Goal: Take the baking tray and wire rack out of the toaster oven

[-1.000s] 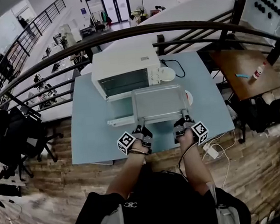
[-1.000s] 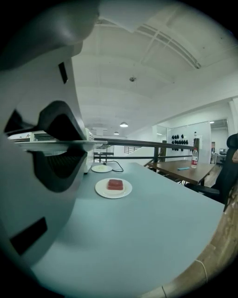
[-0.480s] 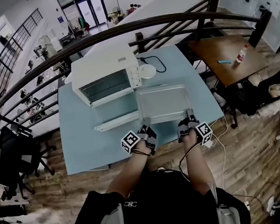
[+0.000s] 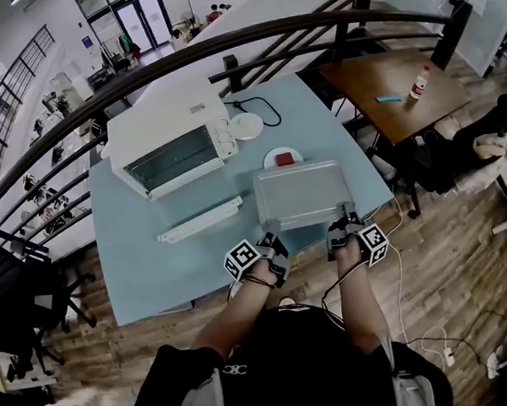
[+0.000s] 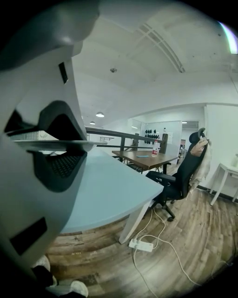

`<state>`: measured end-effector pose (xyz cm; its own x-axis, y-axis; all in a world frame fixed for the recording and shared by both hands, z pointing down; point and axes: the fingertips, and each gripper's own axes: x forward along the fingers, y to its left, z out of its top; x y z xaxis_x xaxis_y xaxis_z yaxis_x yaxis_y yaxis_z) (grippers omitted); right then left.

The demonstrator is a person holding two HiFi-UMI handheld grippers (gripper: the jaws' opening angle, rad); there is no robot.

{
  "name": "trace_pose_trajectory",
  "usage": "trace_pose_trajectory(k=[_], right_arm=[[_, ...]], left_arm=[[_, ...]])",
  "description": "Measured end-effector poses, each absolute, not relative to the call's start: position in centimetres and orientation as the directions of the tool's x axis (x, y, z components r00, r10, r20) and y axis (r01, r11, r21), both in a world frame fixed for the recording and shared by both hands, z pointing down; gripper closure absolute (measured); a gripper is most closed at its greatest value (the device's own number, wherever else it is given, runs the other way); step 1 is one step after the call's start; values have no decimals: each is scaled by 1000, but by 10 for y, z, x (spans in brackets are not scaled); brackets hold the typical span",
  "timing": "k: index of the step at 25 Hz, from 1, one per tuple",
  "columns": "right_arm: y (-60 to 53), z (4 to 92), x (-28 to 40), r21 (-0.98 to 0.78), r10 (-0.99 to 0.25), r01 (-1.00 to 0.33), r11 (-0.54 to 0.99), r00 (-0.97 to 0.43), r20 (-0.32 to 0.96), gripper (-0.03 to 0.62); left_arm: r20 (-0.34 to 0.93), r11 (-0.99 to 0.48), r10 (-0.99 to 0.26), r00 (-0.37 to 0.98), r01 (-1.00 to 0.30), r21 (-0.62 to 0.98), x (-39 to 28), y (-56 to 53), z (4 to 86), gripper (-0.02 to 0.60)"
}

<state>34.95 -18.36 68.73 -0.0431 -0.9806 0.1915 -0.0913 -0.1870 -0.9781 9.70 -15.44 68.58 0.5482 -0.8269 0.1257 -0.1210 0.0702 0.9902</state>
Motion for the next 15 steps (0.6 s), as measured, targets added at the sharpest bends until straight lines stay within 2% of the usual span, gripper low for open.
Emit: trace_pose_trajectory(k=[15], right_arm=[[-161, 741, 369, -944, -950, -114, -308, -13, 312, 540]], left_arm=[[267, 176, -745, 612, -207, 963, 119, -127, 735, 497]])
